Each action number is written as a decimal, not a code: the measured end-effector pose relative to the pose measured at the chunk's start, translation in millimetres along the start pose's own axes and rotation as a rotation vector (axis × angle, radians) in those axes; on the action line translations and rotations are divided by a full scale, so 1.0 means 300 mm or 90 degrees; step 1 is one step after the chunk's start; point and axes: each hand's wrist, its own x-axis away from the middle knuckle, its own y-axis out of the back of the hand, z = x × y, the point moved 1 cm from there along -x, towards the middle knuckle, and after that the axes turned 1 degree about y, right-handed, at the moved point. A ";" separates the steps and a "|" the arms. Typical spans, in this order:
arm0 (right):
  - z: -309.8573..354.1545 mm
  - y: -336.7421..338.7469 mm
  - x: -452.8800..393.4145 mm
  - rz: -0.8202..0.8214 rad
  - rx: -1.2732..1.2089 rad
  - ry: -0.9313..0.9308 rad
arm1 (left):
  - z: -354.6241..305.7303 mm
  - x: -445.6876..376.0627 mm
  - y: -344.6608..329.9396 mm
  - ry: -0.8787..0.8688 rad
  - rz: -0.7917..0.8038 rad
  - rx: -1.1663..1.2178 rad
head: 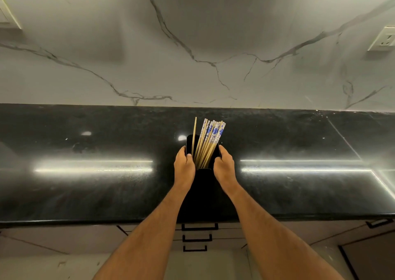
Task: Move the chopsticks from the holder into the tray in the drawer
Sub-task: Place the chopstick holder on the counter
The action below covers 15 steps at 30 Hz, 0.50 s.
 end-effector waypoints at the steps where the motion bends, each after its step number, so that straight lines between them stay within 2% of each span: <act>1: -0.003 0.000 0.002 0.004 0.002 0.004 | 0.000 -0.001 0.002 0.004 0.004 0.001; 4: -0.005 -0.002 0.005 0.015 0.036 0.023 | -0.001 0.006 0.009 -0.010 0.011 -0.004; 7: -0.024 0.008 0.022 -0.026 0.125 0.043 | 0.008 0.039 0.031 -0.052 -0.033 -0.078; 9: -0.053 0.025 0.053 -0.053 0.207 0.067 | 0.014 0.076 0.054 -0.137 -0.065 -0.159; 12: -0.084 0.056 0.130 -0.081 0.337 0.176 | 0.032 0.144 0.088 -0.271 -0.079 -0.259; 15: -0.101 0.078 0.195 -0.081 0.420 0.258 | 0.073 0.201 0.119 -0.359 -0.086 -0.353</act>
